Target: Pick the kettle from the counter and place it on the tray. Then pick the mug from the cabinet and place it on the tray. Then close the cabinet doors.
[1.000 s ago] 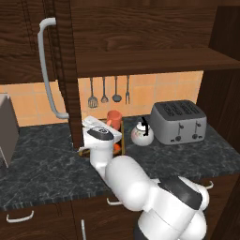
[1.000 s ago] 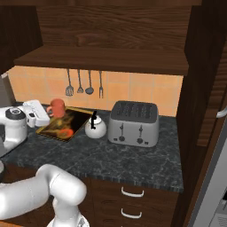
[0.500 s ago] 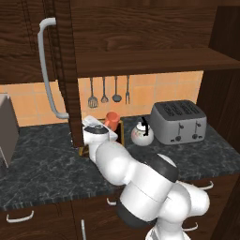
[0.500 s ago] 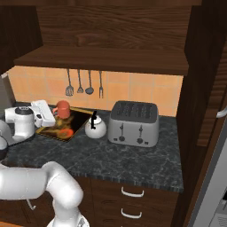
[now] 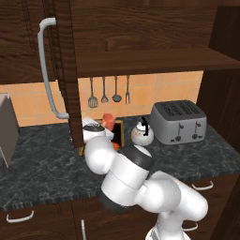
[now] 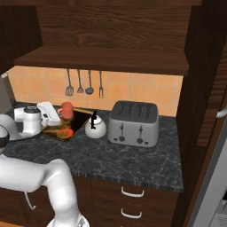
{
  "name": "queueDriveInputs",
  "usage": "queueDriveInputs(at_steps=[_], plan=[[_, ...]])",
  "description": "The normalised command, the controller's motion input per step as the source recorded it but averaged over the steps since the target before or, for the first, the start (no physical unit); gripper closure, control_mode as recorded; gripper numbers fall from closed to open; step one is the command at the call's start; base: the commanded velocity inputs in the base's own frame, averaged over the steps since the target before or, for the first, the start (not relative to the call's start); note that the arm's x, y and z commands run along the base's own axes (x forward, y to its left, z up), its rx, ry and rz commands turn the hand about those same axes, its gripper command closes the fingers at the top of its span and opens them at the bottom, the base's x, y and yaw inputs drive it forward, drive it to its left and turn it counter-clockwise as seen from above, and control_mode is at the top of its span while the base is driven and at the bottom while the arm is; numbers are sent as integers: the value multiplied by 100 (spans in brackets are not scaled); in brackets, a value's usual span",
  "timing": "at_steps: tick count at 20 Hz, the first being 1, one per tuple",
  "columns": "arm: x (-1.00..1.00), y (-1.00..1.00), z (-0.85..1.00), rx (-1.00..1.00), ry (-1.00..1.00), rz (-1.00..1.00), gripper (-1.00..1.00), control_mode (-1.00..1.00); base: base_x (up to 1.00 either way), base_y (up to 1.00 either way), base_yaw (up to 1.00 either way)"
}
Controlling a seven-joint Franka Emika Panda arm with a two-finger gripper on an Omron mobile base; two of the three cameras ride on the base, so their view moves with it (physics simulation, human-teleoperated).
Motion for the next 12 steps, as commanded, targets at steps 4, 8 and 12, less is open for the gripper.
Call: queueDriveInputs(at_steps=[4, 8, 12], plan=[[48, 20, -47, 0, 0, 0, 100, -100, 0, 0, 0], [51, 15, -40, 0, 0, 0, 100, -100, 0, 0, 0], [47, 7, -23, 0, 0, 0, 100, -100, 0, 0, 0]])
